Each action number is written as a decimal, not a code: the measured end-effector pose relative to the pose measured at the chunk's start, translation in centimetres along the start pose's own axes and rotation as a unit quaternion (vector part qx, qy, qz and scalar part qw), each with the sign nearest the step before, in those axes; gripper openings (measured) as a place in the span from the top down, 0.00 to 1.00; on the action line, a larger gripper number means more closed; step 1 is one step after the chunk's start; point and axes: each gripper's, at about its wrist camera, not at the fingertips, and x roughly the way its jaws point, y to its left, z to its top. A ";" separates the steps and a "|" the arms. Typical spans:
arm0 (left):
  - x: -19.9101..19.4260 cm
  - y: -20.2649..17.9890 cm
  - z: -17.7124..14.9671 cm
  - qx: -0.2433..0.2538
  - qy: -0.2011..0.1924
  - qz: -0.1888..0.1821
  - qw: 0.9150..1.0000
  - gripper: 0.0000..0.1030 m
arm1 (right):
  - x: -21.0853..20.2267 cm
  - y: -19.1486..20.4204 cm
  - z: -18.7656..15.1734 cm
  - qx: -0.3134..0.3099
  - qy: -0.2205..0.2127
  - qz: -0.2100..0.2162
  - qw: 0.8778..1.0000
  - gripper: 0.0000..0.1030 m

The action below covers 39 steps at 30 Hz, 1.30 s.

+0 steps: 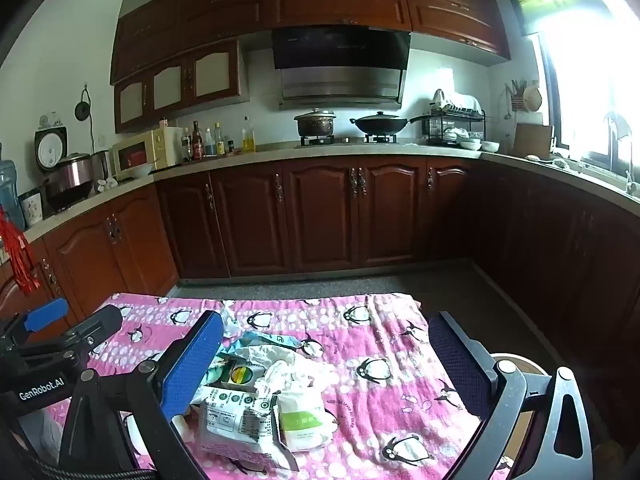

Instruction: Collect trash

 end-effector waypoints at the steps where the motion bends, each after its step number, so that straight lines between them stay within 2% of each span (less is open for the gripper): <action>1: 0.1 0.0 0.0 -0.001 0.009 -0.002 1.000 0.01 | 0.0 0.0 0.0 0.000 -0.001 0.001 1.000 0.01; 8: -0.4 0.2 0.2 0.002 0.004 -0.010 1.000 0.01 | 0.0 0.0 -0.1 0.001 0.000 0.002 1.000 0.01; 9: -0.1 0.2 -0.7 -0.001 0.004 -0.007 1.000 0.01 | 0.0 -0.1 -0.1 0.001 0.001 0.003 1.000 0.01; 39: 0.4 -0.3 -0.4 -0.001 0.002 -0.003 1.000 0.01 | -0.1 0.2 0.1 -0.005 -0.008 -0.002 1.000 0.01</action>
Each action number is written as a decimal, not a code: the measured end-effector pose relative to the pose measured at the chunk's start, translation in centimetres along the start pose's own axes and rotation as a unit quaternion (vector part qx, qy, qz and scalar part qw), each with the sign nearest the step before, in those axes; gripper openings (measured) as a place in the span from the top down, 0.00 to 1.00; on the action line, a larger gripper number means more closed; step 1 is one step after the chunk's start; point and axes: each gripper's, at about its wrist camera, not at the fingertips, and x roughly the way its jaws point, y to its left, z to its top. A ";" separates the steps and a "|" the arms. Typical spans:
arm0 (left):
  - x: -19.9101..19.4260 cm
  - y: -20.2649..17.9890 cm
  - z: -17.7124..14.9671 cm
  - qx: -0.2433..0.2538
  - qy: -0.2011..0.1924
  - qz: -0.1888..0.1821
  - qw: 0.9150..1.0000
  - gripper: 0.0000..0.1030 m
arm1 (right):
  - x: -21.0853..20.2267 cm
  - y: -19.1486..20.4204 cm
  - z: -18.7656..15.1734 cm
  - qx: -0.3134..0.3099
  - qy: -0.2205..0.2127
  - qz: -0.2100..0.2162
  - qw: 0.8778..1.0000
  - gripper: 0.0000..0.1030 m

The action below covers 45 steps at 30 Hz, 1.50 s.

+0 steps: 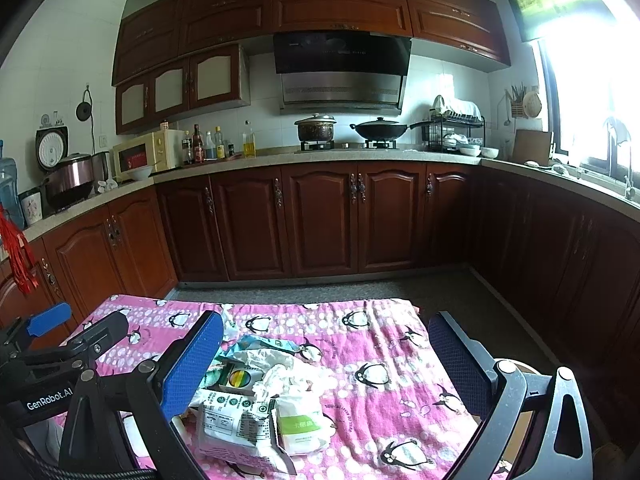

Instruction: Collect trash

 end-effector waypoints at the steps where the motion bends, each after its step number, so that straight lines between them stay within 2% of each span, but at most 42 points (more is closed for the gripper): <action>1: 0.0 0.0 0.0 -0.001 0.000 0.001 1.000 0.01 | 0.0 0.0 0.0 0.000 0.000 0.000 1.000 0.01; 45: 0.7 0.6 -0.4 -0.006 0.008 0.006 1.000 0.01 | 0.4 -0.9 -0.2 0.006 0.013 -0.006 1.000 0.01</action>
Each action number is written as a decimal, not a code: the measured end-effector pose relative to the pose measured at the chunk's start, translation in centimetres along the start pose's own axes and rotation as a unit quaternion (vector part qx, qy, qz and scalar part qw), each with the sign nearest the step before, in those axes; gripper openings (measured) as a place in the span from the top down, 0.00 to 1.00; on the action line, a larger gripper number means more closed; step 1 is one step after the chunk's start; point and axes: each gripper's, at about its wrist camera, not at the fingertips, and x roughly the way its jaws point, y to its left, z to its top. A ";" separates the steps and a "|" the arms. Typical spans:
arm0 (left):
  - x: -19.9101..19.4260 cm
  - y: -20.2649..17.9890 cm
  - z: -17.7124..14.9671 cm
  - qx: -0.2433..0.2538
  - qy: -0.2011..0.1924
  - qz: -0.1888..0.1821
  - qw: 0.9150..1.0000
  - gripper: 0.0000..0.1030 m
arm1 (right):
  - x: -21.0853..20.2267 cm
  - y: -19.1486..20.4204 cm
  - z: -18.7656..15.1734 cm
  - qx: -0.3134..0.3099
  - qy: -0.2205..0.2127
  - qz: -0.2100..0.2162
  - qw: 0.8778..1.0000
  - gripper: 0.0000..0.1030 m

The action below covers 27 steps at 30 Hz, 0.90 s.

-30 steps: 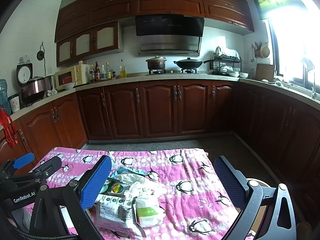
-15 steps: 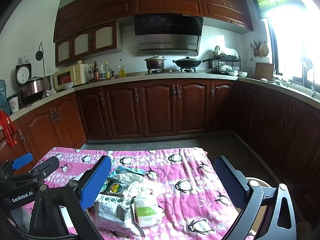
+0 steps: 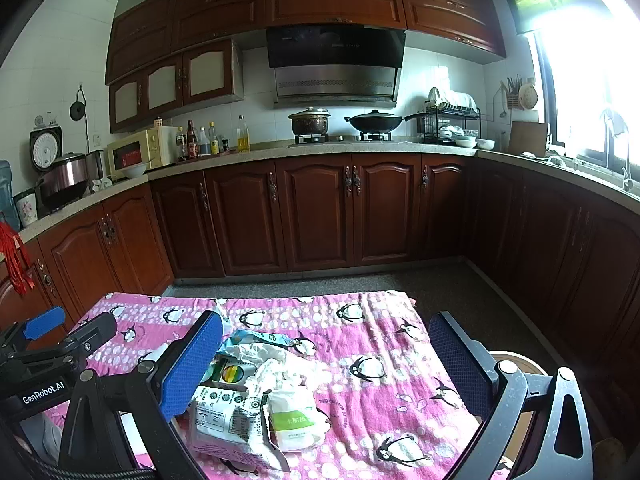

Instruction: Collect trash

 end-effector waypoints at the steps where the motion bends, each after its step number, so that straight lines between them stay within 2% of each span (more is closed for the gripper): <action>1: 0.0 0.0 0.0 0.000 0.000 0.001 1.000 0.01 | 0.0 0.0 0.0 0.000 0.002 0.000 1.000 0.01; 27: 0.2 0.2 -0.4 -0.001 0.004 0.003 1.000 0.01 | 0.2 -0.3 0.1 0.006 0.010 -0.002 1.000 0.01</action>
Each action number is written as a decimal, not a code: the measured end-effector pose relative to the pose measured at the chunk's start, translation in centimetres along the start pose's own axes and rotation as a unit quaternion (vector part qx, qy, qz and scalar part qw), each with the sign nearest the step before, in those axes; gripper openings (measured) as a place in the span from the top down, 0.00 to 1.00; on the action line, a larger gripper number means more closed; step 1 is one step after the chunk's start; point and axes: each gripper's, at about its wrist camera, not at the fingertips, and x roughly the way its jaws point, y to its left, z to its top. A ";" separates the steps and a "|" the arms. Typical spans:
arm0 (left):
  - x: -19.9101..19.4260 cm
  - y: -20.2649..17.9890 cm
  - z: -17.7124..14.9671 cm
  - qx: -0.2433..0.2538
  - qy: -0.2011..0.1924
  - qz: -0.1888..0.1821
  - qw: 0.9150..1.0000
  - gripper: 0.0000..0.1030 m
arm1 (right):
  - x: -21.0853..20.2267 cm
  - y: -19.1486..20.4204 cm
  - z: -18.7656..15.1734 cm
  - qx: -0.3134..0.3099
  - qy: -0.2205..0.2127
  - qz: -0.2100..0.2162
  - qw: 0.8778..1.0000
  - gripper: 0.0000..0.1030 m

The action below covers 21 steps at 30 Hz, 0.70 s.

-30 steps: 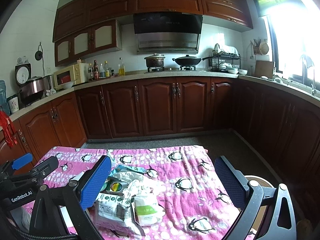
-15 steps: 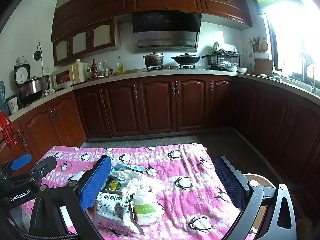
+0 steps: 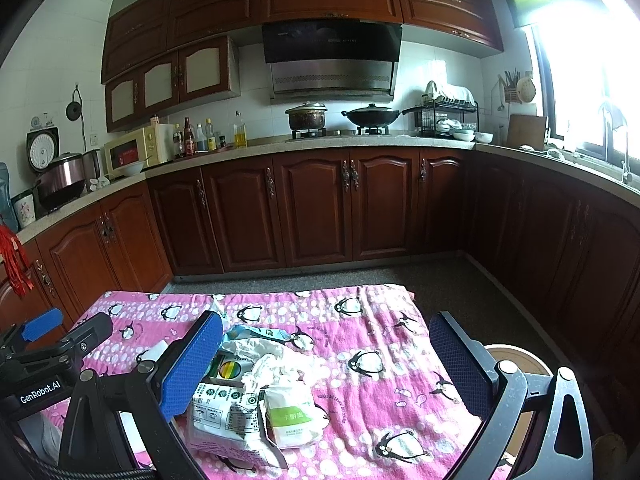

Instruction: Collect trash

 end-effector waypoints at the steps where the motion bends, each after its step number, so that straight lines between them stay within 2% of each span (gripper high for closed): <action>1: 0.0 0.0 0.0 0.000 0.000 0.000 1.000 0.01 | 0.0 0.0 0.0 0.000 0.000 0.000 1.000 0.01; 21: 0.1 -0.1 -0.3 0.000 0.002 0.000 1.000 0.01 | 0.3 0.2 -0.2 -0.004 0.008 0.002 1.000 0.01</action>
